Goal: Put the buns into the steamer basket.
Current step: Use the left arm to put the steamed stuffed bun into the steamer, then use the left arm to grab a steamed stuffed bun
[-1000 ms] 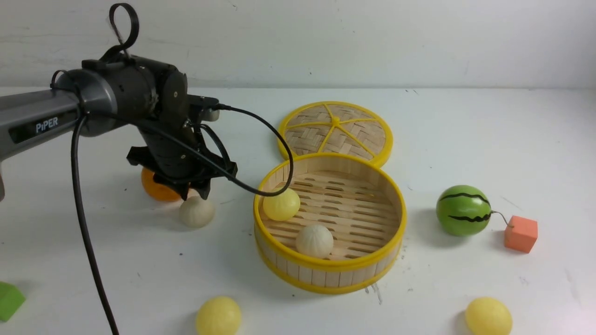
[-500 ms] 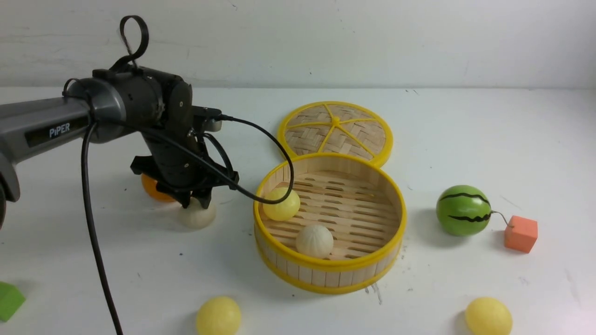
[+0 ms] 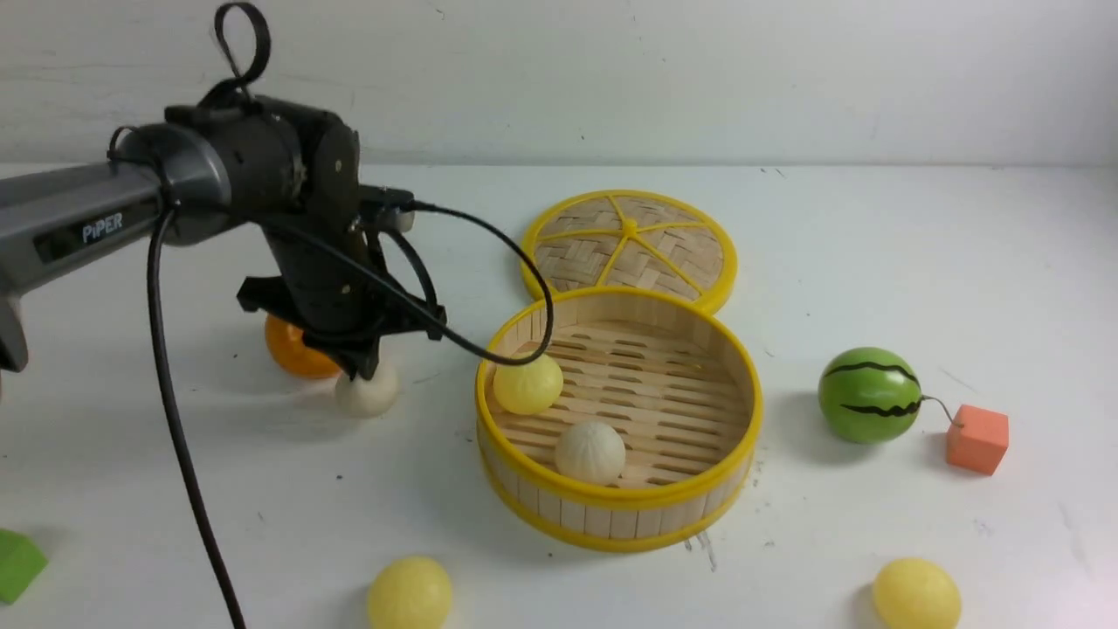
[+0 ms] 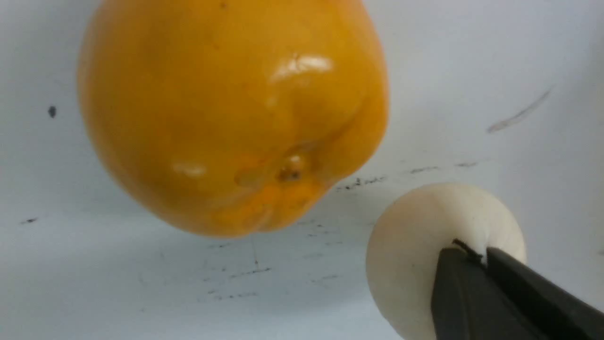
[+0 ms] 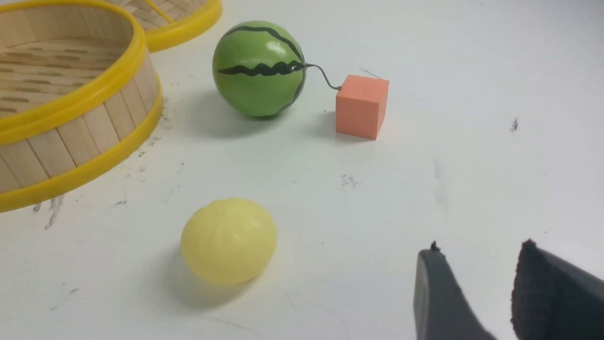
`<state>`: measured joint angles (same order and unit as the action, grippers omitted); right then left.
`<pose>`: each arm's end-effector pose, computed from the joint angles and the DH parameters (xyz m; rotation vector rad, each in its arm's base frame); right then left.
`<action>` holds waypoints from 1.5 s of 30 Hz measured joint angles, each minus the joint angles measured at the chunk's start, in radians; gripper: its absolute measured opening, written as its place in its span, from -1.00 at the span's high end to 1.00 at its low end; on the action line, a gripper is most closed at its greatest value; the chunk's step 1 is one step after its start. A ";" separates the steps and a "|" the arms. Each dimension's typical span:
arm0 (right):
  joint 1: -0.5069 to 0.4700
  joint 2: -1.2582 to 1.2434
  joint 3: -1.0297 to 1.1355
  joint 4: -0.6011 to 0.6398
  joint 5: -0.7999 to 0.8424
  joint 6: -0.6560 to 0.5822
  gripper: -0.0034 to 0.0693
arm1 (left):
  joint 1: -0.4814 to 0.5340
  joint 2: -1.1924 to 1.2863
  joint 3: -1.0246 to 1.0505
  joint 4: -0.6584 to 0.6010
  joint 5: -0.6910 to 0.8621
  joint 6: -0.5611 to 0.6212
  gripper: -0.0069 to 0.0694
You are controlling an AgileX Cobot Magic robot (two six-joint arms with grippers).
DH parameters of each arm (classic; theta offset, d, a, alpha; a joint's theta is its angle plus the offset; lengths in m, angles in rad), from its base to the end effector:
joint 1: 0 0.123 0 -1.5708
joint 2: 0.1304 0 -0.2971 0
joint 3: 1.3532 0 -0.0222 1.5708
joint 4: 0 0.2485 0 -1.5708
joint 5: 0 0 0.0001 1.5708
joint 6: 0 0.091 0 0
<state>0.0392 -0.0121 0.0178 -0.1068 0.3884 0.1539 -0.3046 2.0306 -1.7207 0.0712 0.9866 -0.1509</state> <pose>0.0377 -0.0022 0.1730 0.0426 1.8750 0.0269 0.4259 -0.1282 0.2516 0.2523 2.7631 -0.0245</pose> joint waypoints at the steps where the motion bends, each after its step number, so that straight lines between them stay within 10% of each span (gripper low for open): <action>1: 0.000 0.000 0.000 0.000 0.000 0.000 0.24 | -0.017 -0.018 -0.030 -0.006 0.025 0.005 0.85; 10: 0.000 0.000 0.000 0.000 0.000 0.000 0.24 | -0.221 0.032 -0.337 -0.098 0.107 0.076 0.85; 22: 0.000 0.000 0.000 0.000 0.000 0.000 0.24 | -0.250 0.287 -0.435 -0.018 0.001 0.076 0.73; 33: 0.000 0.000 0.000 0.000 0.000 0.000 0.24 | -0.251 0.219 -0.441 0.000 0.070 0.052 -0.42; 37: 0.000 0.000 0.000 0.000 0.000 0.000 0.24 | -0.251 0.079 -0.441 0.008 0.214 0.030 -0.27; 45: 0.000 0.000 0.000 0.000 0.000 0.000 0.24 | -0.251 -0.274 -0.050 -0.035 0.248 -0.070 0.85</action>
<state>0.0392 -0.0121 0.0178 -0.1068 0.3884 0.1539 -0.5560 1.7565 -1.7708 0.0365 1.2341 -0.2206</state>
